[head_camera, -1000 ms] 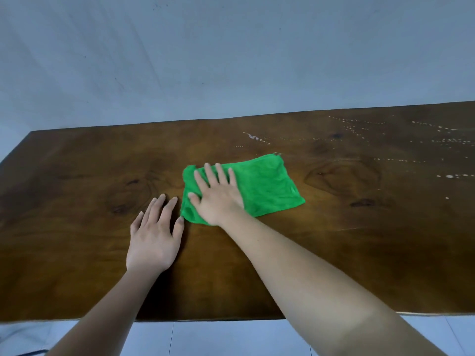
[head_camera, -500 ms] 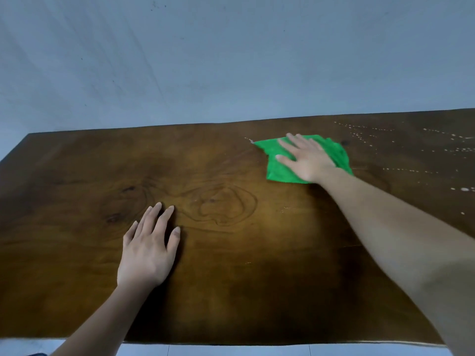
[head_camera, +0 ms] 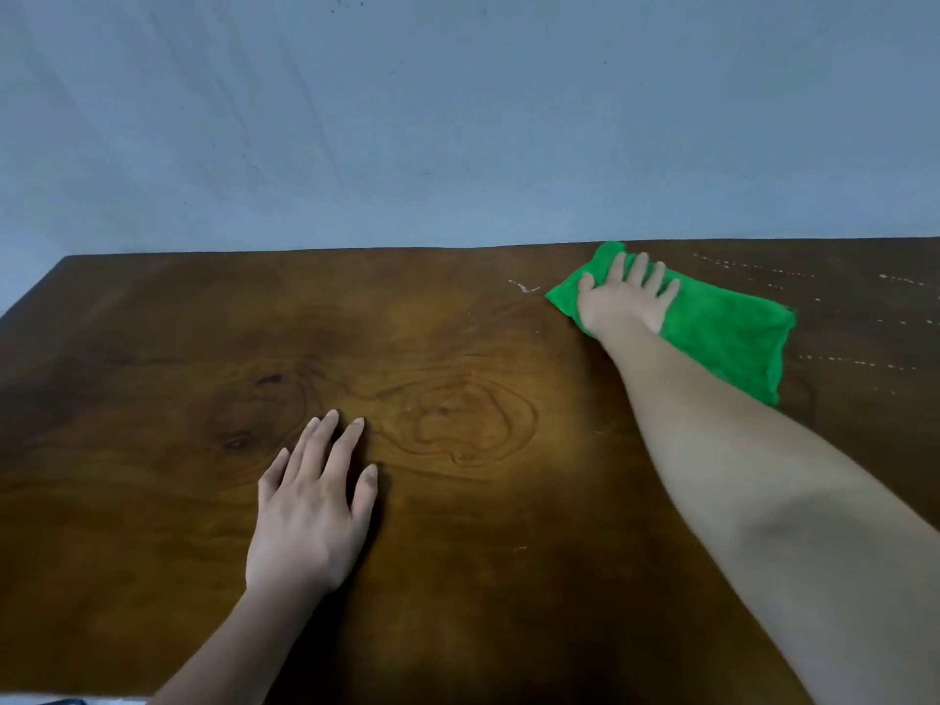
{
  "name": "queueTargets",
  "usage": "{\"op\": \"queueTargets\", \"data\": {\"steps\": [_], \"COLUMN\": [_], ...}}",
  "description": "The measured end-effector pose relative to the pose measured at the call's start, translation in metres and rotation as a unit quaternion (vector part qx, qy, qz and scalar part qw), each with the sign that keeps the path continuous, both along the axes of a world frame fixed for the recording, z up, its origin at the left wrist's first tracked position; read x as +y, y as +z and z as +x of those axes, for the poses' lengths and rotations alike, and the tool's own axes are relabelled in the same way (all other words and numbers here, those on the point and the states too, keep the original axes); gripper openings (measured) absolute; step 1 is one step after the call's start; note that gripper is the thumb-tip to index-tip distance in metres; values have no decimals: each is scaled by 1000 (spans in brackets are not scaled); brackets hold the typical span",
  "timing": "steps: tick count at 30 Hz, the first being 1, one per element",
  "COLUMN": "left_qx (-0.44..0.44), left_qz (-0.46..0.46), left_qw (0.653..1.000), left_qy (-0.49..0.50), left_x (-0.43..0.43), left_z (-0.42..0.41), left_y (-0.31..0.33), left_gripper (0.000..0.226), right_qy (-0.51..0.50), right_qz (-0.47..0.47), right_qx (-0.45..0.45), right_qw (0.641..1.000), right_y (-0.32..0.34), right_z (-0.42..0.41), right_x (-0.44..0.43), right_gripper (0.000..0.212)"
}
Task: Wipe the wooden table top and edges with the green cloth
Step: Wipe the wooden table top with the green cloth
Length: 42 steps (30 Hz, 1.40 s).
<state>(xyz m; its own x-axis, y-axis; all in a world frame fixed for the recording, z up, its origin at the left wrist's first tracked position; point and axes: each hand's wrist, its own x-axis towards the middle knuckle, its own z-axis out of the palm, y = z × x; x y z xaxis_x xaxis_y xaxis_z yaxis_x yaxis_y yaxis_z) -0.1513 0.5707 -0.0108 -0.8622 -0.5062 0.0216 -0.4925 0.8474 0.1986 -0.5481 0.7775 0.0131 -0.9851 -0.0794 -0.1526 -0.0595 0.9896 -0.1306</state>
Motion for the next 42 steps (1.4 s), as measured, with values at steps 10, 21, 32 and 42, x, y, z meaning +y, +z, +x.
{"op": "queueTargets", "data": {"steps": [10, 21, 32, 42], "left_qx": [1, 3, -4, 3], "left_qz": [-1, -10, 1, -17], "left_qw": [1000, 1000, 1000, 1000], "left_qy": [-1, 0, 2, 1], "left_x": [-1, -1, 2, 6], "left_z": [0, 0, -1, 0], "left_y": [0, 0, 4, 7], "left_gripper": [78, 74, 75, 71], "right_qy": [354, 364, 68, 220], "right_qz": [10, -25, -20, 6], "right_qx": [4, 6, 21, 24], "right_qw": [935, 931, 997, 975], "right_y": [2, 10, -3, -1], "right_z": [113, -1, -8, 138], "right_x": [-144, -49, 51, 25], "right_gripper": [82, 78, 80, 85]}}
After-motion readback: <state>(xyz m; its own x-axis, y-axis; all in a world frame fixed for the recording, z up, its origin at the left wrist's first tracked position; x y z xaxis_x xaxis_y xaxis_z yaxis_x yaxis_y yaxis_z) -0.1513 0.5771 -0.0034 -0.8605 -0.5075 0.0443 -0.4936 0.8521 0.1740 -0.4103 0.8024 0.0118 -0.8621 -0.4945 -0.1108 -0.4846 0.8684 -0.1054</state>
